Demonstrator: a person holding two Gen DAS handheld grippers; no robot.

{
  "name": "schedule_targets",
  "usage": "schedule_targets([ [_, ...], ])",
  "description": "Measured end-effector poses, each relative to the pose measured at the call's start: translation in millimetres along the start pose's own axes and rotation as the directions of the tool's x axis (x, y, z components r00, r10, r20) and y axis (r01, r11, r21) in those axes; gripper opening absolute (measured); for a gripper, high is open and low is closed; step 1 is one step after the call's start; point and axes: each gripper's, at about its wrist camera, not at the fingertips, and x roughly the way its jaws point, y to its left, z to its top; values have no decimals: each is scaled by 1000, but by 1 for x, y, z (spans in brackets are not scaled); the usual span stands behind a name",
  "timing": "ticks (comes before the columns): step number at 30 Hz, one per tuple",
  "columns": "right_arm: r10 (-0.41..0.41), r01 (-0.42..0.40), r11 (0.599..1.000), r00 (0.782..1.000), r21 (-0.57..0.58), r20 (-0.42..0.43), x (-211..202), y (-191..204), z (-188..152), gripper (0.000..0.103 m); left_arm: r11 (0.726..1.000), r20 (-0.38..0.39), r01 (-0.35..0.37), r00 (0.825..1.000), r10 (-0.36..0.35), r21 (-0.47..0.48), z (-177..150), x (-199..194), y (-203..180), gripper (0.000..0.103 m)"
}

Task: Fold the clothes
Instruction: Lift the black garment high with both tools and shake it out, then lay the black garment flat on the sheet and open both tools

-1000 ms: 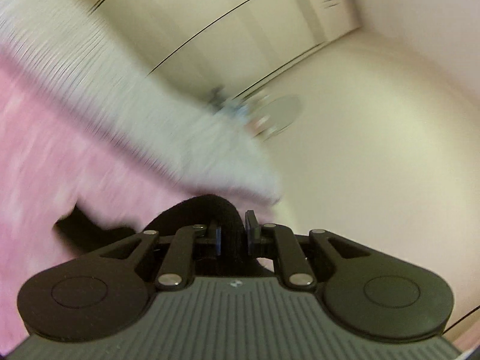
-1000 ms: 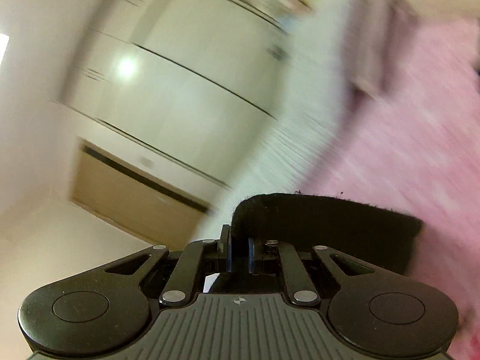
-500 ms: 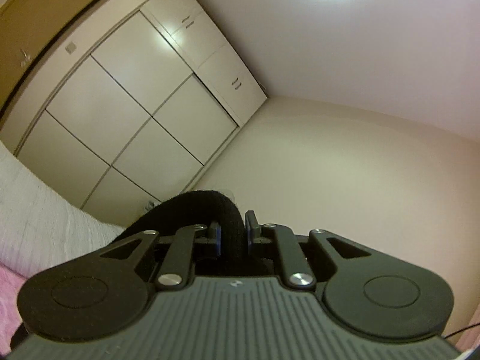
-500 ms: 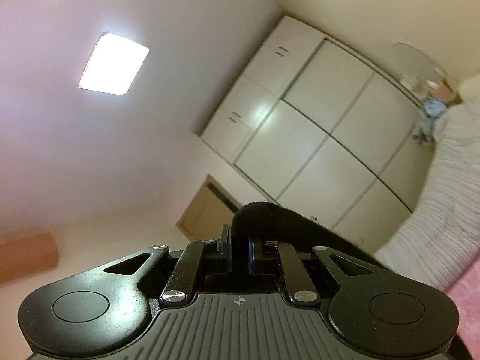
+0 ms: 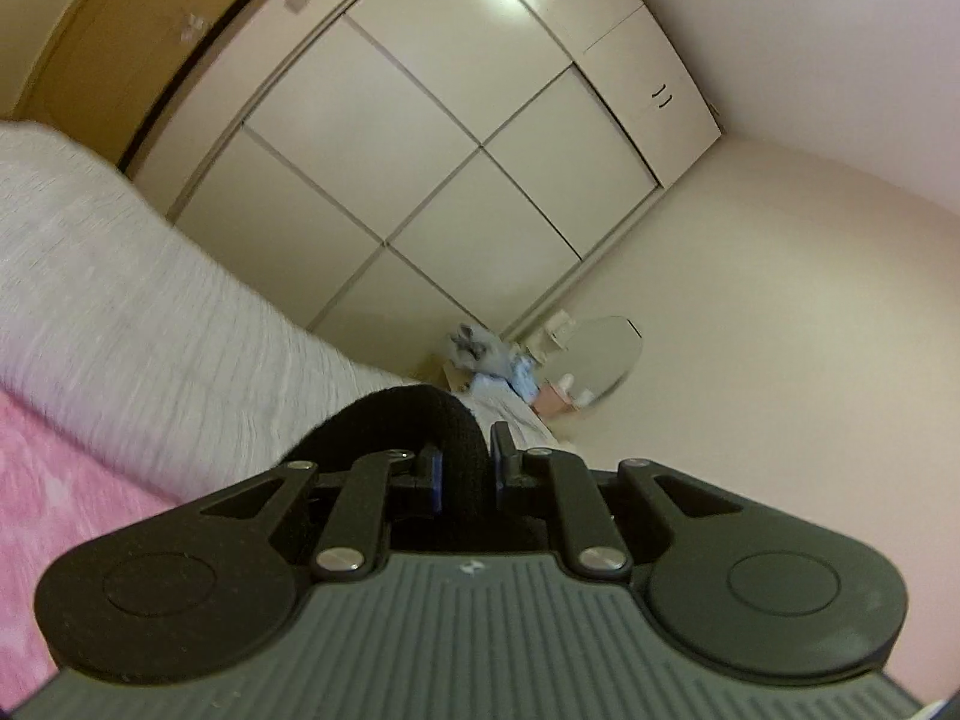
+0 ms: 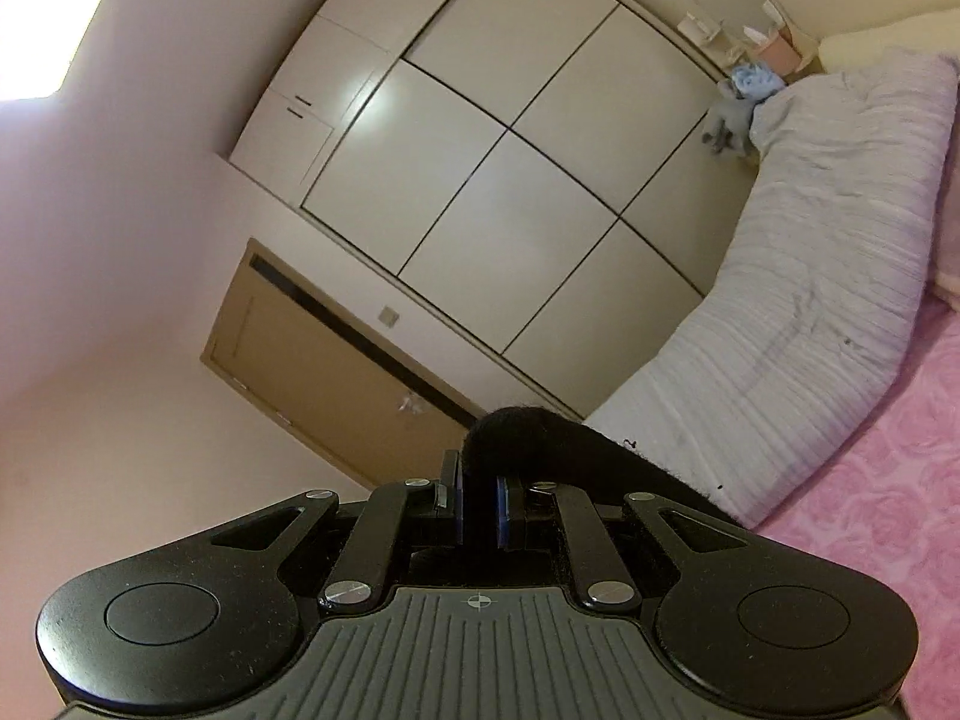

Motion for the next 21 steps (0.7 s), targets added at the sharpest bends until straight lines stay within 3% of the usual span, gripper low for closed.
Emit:
schedule_targets([
  [2,45,-44,999,998,-30,32,3,7,15,8,999,37,24,999,-25,30,14,2,-11,10],
  [7,195,-174,971,973,-162,122,-13,48,33,8,993,85,62,994,-71,103,1,-28,-24,11],
  [10,202,-174,961,973,-217,111,-33,49,20,8,986,113,83,989,-100,147,-7,-47,-33,11],
  [12,162,-142,959,985,-246,65,-48,35,1,8,982,112,88,988,-108,169,-19,-59,-33,11],
  [14,86,-89,960,996,-264,-22,-65,9,-26,8,987,22,50,998,-54,151,-62,-71,-12,11],
  [16,-44,-2,961,986,-278,-161,-84,-30,-61,8,993,-98,-19,995,30,114,-120,-81,20,11],
  [17,-122,47,956,961,-290,-247,-90,-51,-79,9,994,-171,-67,982,80,83,-155,-89,40,11],
  [18,-207,102,947,917,-303,-340,-97,-75,-100,9,992,-245,-117,961,127,57,-190,-97,59,11],
  [19,-291,163,938,853,-307,-434,-105,-102,-122,9,983,-322,-181,929,181,27,-225,-104,80,11],
  [20,-364,236,926,765,-296,-531,-113,-132,-146,10,959,-406,-282,878,253,-13,-261,-111,104,11],
  [21,-433,327,902,663,-284,-611,-122,-162,-169,10,921,-486,-387,814,319,-44,-294,-121,128,10],
])
